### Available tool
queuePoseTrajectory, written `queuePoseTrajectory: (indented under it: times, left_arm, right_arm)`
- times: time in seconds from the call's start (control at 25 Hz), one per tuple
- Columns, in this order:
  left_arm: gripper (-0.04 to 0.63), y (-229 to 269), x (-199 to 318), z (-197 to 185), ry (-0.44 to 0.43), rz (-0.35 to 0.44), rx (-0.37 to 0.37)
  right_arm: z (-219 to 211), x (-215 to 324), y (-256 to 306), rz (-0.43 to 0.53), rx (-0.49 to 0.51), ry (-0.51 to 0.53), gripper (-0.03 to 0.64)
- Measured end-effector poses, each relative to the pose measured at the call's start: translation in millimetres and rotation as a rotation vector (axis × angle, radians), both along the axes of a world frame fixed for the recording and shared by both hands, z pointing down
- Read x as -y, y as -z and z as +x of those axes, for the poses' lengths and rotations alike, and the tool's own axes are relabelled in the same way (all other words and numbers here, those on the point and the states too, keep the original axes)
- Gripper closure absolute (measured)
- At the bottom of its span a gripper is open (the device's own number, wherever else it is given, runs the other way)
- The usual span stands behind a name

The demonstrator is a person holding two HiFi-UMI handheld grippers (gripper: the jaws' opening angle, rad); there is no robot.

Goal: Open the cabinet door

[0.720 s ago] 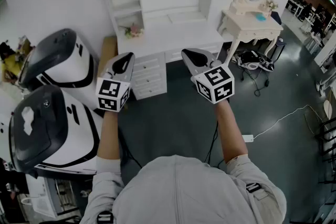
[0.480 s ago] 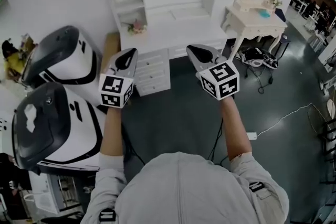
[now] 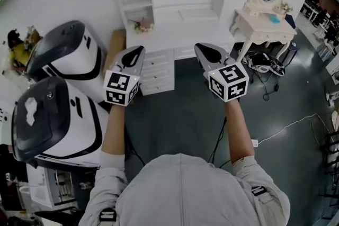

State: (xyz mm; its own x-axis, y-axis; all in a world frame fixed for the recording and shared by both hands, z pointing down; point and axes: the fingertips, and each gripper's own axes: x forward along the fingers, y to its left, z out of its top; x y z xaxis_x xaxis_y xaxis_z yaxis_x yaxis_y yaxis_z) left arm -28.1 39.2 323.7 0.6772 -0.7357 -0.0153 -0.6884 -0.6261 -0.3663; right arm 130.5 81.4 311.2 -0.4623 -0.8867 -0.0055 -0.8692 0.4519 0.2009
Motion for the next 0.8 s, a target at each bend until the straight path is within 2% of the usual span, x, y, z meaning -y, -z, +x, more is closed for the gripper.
queuePoseTrajectory:
  times: [0.32, 0.8]
  left_arm:
    - [0.578, -1, 5, 17, 0.041, -0.002, -0.018]
    - [0.577, -6, 25, 33, 0.085, 0.005, 0.006]
  right_arm:
    - [23, 9, -9, -0.026, 0.012, 0.039, 0.615]
    - [40, 41, -17, -0.046, 0.046, 0.088, 0.615]
